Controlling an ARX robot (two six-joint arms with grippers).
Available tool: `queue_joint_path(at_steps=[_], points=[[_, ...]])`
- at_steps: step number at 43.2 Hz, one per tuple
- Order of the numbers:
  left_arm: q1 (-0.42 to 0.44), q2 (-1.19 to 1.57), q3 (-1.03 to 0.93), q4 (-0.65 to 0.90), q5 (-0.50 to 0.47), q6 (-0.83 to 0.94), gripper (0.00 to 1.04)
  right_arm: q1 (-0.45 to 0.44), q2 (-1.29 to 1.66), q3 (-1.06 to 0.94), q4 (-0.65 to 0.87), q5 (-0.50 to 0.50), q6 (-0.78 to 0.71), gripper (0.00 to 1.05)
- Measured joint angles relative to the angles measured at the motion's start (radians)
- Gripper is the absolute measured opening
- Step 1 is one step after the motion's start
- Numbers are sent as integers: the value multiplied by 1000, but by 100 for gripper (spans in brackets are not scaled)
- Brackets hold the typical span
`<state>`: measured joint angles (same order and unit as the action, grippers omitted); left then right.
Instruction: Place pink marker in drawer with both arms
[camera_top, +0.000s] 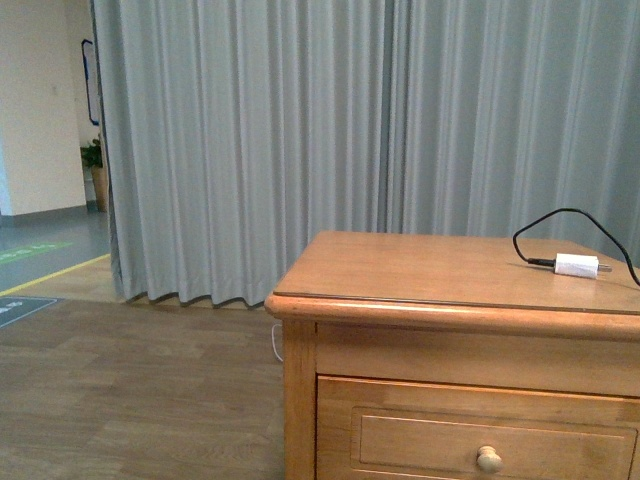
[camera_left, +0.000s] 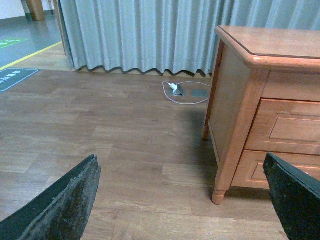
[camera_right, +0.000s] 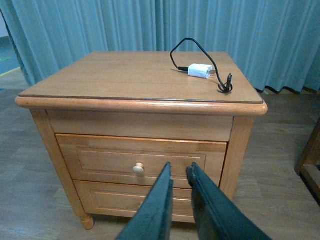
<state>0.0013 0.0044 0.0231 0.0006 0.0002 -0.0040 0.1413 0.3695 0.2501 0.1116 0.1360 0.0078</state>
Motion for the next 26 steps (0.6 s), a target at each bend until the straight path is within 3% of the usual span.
queue_joint_path(at_steps=[3,5,7,22,26], points=[[0,0,0,0,0,0,99,-36,-29,-29,5,-50,-5,1],[0,0,0,0,0,0,99,-99,-50,-53,8,-120,-5,1],[0,0,0,0,0,0,99,-132,-70,-79,10,-127,-4,1],[0,0,0,0,0,0,99,-139,-167,-170,10,-131,-5,1],[0,0,0,0,0,0,99,-139,-278,-185,-111,-134,-5,1]])
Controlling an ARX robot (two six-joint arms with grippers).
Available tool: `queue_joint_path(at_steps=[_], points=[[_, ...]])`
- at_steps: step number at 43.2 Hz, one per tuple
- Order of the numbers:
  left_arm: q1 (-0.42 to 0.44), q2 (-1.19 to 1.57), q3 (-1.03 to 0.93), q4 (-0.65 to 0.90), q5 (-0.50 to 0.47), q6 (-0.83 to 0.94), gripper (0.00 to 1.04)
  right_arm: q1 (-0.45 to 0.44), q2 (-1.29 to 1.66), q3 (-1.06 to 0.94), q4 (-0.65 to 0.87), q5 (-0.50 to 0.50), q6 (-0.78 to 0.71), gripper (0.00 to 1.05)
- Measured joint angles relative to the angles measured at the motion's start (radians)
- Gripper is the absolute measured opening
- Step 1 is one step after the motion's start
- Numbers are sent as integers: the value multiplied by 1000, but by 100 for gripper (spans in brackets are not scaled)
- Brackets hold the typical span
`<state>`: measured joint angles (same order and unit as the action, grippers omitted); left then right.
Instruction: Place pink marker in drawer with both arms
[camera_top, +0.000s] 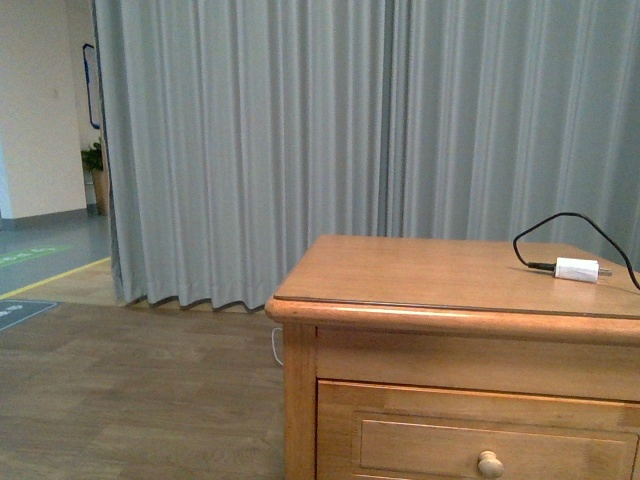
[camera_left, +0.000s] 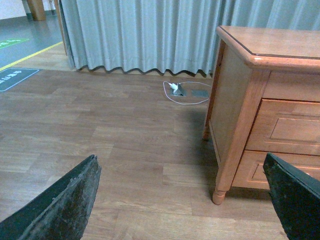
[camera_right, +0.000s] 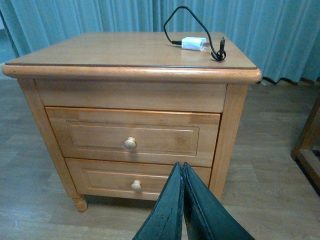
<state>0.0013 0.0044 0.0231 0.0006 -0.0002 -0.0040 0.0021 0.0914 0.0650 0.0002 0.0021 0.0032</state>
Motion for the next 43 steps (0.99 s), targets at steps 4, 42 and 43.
queue_joint_path(at_steps=[4,42,43], points=[[0,0,0,0,1,0,99,0,-34,-3,-5,0,0,1],[0,0,0,0,0,0,99,0,-87,-59,-3,0,-1,31],[0,0,0,0,0,0,99,0,-87,-59,-3,0,-1,34]])
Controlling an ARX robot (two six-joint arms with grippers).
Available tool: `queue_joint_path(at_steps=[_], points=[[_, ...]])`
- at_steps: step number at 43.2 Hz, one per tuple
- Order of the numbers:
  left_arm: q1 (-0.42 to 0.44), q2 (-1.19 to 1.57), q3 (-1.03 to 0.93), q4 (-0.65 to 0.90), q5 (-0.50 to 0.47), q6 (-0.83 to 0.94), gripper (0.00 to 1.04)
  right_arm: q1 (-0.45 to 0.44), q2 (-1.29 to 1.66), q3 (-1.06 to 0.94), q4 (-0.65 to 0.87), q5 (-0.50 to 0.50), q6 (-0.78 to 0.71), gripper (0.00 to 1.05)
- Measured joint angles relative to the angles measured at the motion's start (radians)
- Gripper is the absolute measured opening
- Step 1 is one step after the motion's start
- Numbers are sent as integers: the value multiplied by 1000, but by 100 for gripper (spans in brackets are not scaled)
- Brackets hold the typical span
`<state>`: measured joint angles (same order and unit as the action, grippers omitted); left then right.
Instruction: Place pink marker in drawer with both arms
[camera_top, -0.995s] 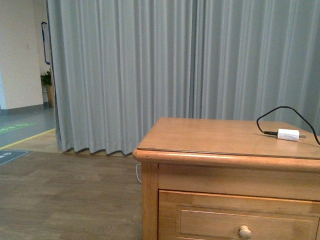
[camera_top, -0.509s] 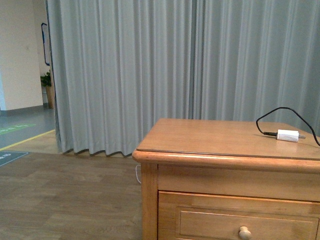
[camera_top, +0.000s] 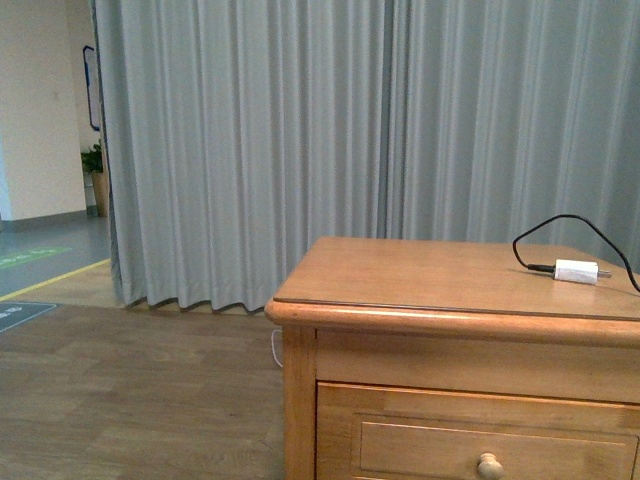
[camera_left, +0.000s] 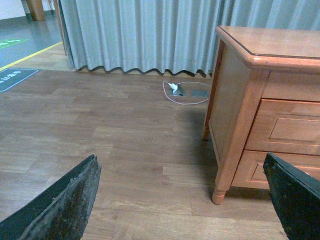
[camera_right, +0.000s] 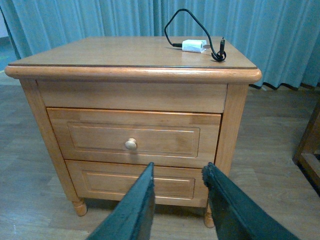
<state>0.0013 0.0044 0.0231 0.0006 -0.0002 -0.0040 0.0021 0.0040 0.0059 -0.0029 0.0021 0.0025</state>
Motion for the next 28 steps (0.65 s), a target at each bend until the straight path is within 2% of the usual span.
queue_joint_path(at_steps=[3,7,12,15,28], points=[[0,0,0,0,0,0,99,0,0,0,0,0,0,45],[0,0,0,0,0,0,99,0,0,0,0,0,0,64],[0,0,0,0,0,0,99,0,0,0,0,0,0,82],[0,0,0,0,0,0,99,0,0,0,0,0,1,98],[0,0,0,0,0,0,99,0,0,0,0,0,0,96]])
